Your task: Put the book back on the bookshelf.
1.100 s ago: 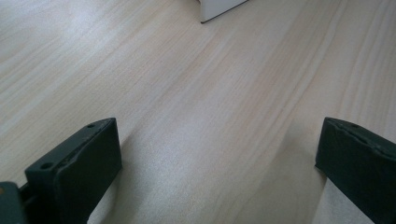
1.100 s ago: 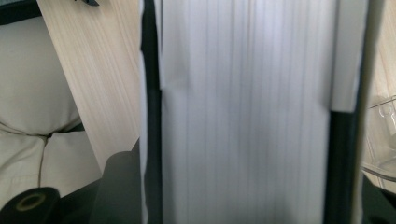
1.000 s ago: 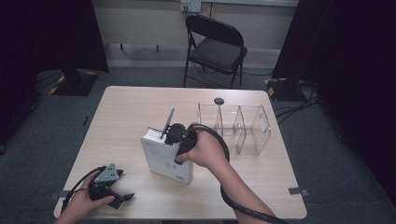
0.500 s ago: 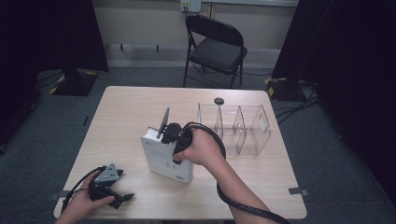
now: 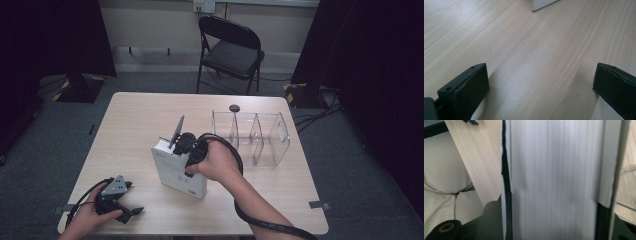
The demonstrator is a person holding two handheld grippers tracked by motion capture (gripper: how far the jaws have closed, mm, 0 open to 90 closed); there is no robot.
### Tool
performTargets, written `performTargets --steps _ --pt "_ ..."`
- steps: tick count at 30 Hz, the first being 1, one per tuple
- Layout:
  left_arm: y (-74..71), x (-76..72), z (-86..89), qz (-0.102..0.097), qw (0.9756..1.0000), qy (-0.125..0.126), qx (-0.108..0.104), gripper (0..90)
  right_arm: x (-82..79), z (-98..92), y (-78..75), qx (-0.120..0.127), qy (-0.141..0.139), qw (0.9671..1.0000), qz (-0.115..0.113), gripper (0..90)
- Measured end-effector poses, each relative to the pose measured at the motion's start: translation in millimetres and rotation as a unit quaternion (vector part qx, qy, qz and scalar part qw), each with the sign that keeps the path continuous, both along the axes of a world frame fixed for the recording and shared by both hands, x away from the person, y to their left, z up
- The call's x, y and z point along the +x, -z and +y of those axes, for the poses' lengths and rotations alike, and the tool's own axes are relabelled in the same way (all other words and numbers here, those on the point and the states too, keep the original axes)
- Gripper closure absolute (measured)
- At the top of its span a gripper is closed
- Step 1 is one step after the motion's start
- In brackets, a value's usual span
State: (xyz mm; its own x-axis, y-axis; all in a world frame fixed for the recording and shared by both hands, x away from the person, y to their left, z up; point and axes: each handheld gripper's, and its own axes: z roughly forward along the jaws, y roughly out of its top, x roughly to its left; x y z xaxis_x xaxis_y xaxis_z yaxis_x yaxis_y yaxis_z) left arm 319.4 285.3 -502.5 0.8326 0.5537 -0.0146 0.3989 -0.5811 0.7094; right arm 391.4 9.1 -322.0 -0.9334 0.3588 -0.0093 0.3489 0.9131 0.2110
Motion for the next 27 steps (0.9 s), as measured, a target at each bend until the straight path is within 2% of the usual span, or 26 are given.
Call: performTargets --steps 11,27 --pt "0.0 0.4 0.1 -0.001 1.0 0.001 0.0 0.0 -0.7 -9.6 -4.7 0.006 0.01 0.9998 0.016 52.1" --pt "0.0 1.5 -0.7 0.001 1.0 0.0 0.0 0.0 0.2 -54.3 -17.8 0.013 0.047 0.9987 0.016 52.1"
